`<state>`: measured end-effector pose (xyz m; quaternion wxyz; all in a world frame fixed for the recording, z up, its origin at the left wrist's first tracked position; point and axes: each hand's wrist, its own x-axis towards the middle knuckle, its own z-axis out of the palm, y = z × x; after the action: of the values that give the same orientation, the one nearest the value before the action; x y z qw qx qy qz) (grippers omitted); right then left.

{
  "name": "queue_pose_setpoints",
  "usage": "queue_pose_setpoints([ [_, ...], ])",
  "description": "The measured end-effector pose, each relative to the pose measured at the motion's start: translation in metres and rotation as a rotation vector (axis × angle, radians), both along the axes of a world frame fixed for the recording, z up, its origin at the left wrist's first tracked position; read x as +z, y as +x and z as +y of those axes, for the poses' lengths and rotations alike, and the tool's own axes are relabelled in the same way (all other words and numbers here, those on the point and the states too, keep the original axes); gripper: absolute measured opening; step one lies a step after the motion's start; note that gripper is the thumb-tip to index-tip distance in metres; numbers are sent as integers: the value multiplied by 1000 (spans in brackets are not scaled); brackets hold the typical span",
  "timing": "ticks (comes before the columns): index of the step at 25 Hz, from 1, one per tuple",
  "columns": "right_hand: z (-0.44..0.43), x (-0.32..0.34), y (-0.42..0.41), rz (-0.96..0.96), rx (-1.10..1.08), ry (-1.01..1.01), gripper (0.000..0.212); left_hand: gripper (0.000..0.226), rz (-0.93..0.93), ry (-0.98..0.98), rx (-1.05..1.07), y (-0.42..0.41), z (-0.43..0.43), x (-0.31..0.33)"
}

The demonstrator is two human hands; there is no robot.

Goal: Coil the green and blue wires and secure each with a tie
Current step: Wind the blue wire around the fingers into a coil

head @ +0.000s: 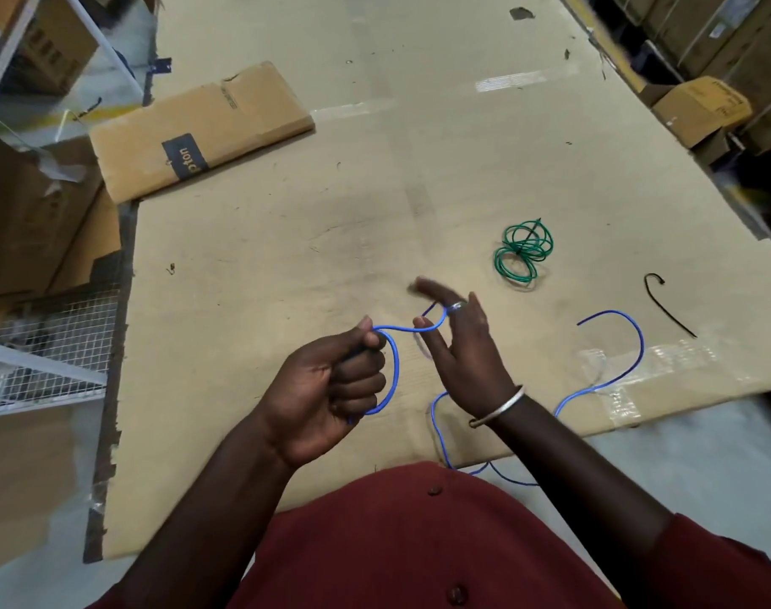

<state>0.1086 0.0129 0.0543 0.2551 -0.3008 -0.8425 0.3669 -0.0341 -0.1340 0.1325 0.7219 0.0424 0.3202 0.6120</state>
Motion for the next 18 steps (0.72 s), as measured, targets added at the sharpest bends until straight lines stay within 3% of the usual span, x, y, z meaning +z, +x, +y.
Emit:
queue_pose_setpoints([
  [1,-1,-2,-1,-30,57,-52,26,42,5,14,5,0,-1,2],
  [5,-21,2,9,-273,387,-145,26,35,-16,119,302,-13,5,17],
  [9,-51,37,13,-370,594,-102,31,45,187,227,567,-28,23,18],
  [12,-53,64,19,-323,581,-203,28,39,696,119,553,-40,29,-3],
  [14,-46,75,24,-269,495,-332,31,40,1100,37,364,-39,24,-17],
  [18,-34,80,30,-304,420,-558,31,47,1494,-119,-36,-27,13,-37],
])
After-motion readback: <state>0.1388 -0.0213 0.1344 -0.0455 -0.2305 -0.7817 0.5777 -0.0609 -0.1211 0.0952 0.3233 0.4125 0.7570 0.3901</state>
